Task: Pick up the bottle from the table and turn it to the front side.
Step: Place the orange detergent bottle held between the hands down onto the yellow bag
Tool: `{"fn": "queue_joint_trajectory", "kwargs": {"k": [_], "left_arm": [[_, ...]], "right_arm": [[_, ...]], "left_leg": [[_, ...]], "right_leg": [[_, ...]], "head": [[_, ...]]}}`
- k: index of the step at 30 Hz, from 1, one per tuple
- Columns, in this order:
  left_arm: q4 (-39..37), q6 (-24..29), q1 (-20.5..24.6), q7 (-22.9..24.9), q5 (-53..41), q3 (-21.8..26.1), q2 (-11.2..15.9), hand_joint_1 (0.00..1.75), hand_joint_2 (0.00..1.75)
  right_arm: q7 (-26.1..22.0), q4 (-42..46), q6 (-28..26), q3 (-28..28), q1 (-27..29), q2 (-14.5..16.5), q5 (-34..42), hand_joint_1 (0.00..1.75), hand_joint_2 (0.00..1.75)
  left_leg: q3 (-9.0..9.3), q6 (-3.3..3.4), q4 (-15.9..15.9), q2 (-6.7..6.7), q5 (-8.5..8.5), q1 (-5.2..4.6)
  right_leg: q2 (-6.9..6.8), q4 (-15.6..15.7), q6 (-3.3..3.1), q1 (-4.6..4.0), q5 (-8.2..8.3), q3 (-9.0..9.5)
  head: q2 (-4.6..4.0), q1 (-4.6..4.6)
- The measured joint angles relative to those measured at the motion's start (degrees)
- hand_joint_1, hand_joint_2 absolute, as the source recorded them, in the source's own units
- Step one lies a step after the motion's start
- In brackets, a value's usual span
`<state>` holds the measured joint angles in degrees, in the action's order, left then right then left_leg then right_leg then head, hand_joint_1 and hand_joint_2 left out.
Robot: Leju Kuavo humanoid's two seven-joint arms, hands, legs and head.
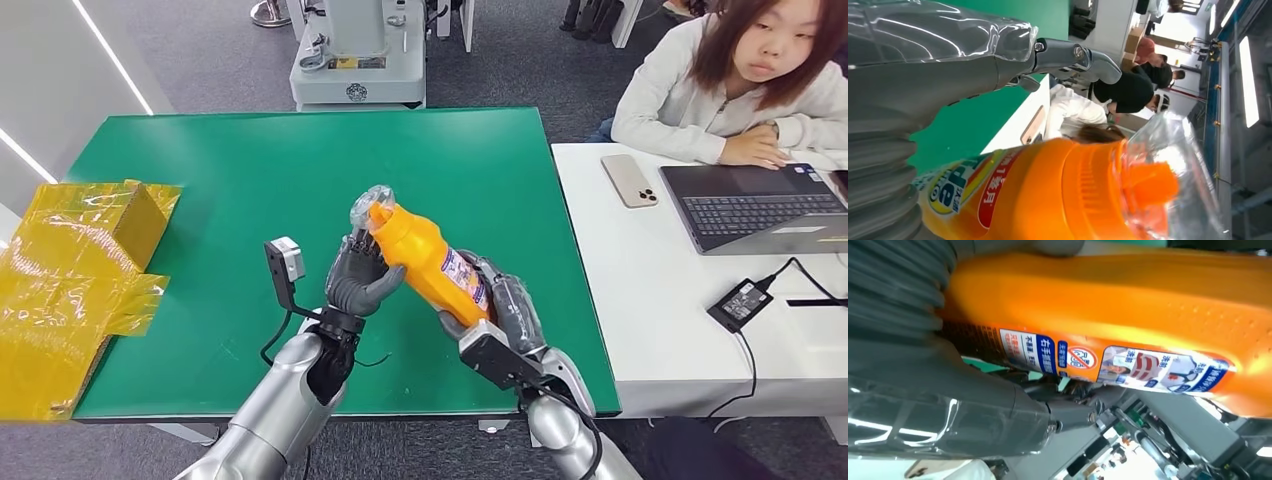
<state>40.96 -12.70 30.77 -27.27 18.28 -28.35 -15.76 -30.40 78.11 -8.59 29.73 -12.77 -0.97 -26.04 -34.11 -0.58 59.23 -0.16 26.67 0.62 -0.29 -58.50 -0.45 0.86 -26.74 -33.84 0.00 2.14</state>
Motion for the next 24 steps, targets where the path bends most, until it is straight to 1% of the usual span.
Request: {"fn": "queue_joint_trajectory", "kwargs": {"k": [6, 12, 14, 16, 18, 21, 22, 23, 24], "left_arm": [[-2.8, -0.6, 2.2, 0.0, -0.5, -0.2, -1.0, 0.0, 1.75], [-4.2, -1.2, 2.5, 0.1, -0.7, -0.2, -1.1, 0.0, 1.75], [-4.5, -1.4, 2.5, 0.1, -0.9, -0.2, -0.9, 0.3, 1.75], [-4.8, -1.7, 2.5, 0.0, -1.2, -0.2, -0.6, 1.17, 1.75], [-5.1, -1.9, 2.5, -0.3, -1.5, -0.2, -0.3, 1.75, 1.75], [-5.3, -1.5, 2.5, -0.8, -1.7, -0.2, 0.0, 1.75, 1.75], [-5.3, -1.3, 2.4, -0.9, -1.7, -0.2, 0.1, 1.75, 1.75], [-5.4, -1.2, 2.4, -1.0, -1.6, -0.2, 0.3, 1.75, 1.75], [-5.4, -1.0, 2.3, -1.1, -1.4, -0.2, 0.4, 1.75, 1.75]], "right_arm": [[2.5, -1.7, 2.9, 4.0, -5.1, 1.2, -0.2, 1.72, 1.75], [2.7, -4.4, 2.9, 5.6, -7.9, 1.8, -0.4, 1.69, 1.75], [2.4, -5.2, 2.7, 5.7, -8.2, 1.8, -0.6, 1.68, 1.75], [1.9, -5.9, 2.5, 5.7, -8.3, 1.8, -0.8, 1.64, 1.75], [1.6, -6.6, 2.4, 5.8, -8.5, 1.8, -1.0, 1.59, 1.75], [1.2, -7.4, 2.1, 5.9, -8.9, 1.8, -1.7, 1.5, 1.75], [1.2, -7.7, 2.0, 6.0, -9.0, 1.9, -1.9, 1.38, 1.75], [1.1, -8.0, 1.9, 6.1, -9.2, 2.0, -2.1, 1.17, 1.75], [1.1, -8.2, 1.9, 6.2, -9.3, 2.0, -2.2, 0.79, 1.75]], "left_leg": [[0.01, 0.0, 0.0, 0.01, -0.01, -0.01], [0.01, 0.0, 0.0, 0.0, -0.01, 0.0], [0.01, 0.0, 0.0, 0.0, -0.01, 0.0], [0.01, 0.0, 0.0, 0.0, -0.01, 0.0], [0.01, 0.0, 0.0, 0.0, -0.01, 0.0], [0.01, 0.0, 0.0, 0.0, -0.01, 0.0], [0.01, 0.0, 0.0, 0.0, -0.01, 0.0], [0.01, 0.0, 0.0, 0.0, -0.01, 0.0], [0.01, 0.0, 0.0, 0.0, -0.01, 0.0]], "right_leg": [[0.01, 0.0, -0.01, 0.01, 0.02, 0.0], [0.0, 0.0, -0.01, 0.01, 0.01, -0.01], [0.0, 0.0, 0.0, 0.01, 0.01, -0.01], [0.01, 0.0, 0.0, 0.0, 0.01, -0.01], [0.01, 0.0, 0.0, 0.0, 0.01, -0.01], [0.01, 0.0, -0.01, 0.0, 0.01, -0.01], [0.01, 0.0, -0.01, 0.0, 0.01, -0.01], [0.01, 0.0, -0.01, 0.0, 0.01, -0.01], [0.01, 0.0, -0.01, 0.0, 0.01, -0.01]], "head": [[0.0, 0.01], [0.0, 0.0], [0.0, 0.0], [0.0, 0.0], [0.0, 0.0], [0.0, 0.0], [0.0, 0.01], [0.0, 0.01], [0.0, 0.01]]}}
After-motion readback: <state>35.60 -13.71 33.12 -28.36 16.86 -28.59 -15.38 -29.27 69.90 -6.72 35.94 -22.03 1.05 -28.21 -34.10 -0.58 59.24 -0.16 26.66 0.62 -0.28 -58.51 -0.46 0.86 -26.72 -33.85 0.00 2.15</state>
